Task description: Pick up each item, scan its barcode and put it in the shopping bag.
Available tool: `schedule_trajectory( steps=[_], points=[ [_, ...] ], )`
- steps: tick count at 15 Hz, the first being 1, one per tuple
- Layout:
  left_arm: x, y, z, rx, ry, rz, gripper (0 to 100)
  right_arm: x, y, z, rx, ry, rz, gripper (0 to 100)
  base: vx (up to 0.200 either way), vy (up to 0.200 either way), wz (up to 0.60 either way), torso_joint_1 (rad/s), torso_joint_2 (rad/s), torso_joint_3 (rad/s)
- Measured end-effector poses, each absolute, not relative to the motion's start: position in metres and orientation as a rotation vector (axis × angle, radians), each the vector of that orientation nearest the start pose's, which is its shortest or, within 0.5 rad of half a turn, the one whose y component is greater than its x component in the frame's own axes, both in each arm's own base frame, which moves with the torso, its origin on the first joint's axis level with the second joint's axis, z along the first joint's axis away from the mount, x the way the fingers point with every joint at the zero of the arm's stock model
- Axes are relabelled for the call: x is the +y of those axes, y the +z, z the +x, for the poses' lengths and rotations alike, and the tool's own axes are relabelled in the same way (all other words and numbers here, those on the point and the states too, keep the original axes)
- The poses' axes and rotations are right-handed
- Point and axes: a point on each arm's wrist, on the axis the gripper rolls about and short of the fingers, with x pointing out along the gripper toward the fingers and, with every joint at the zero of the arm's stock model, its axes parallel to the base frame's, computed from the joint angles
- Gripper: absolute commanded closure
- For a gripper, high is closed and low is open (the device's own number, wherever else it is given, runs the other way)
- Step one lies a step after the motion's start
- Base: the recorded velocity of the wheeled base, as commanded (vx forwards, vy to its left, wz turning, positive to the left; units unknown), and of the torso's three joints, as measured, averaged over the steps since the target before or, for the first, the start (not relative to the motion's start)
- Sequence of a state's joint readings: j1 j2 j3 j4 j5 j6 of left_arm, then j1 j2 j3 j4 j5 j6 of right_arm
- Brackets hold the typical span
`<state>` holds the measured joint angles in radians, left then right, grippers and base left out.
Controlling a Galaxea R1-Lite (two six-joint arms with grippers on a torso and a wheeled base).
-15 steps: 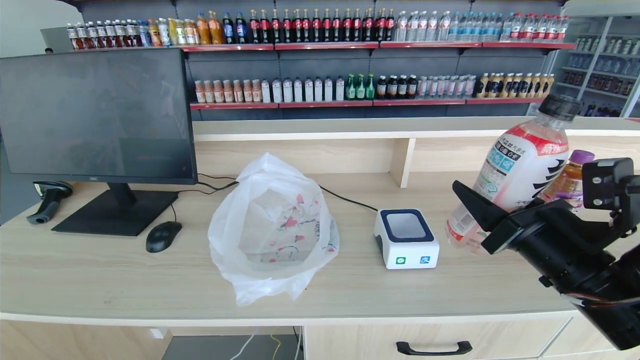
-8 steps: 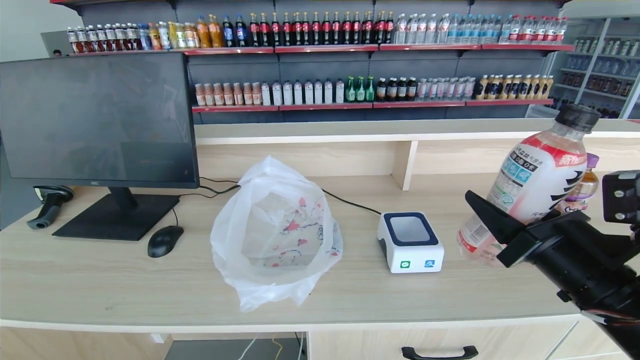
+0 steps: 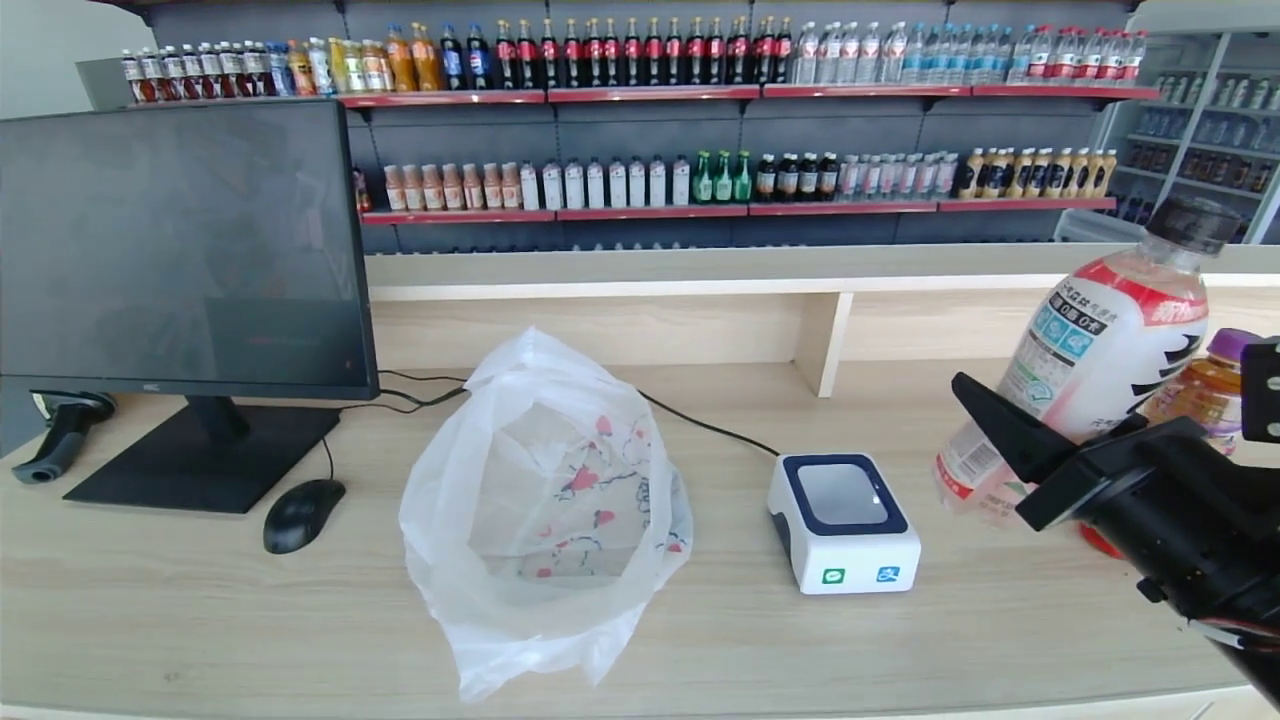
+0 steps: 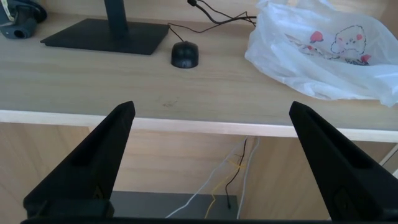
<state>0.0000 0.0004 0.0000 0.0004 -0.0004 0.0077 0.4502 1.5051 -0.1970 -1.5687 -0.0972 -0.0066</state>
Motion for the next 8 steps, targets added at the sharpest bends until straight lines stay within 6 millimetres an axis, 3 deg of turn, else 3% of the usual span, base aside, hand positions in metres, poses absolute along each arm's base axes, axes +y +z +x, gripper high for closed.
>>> schedule_trajectory(
  steps=[4,8],
  points=[
    [0.000,0.075,-0.023,0.001,-0.002,0.008,0,0.096,0.186,0.202,-0.315,0.382,-0.038,100,0.000,0.000,0.00,0.000,0.00,0.000],
    [0.000,0.075,-0.023,0.001,-0.001,0.008,0,0.105,0.173,0.223,-0.319,0.440,-0.250,100,0.000,0.000,0.00,0.000,0.00,0.000]
  ],
)
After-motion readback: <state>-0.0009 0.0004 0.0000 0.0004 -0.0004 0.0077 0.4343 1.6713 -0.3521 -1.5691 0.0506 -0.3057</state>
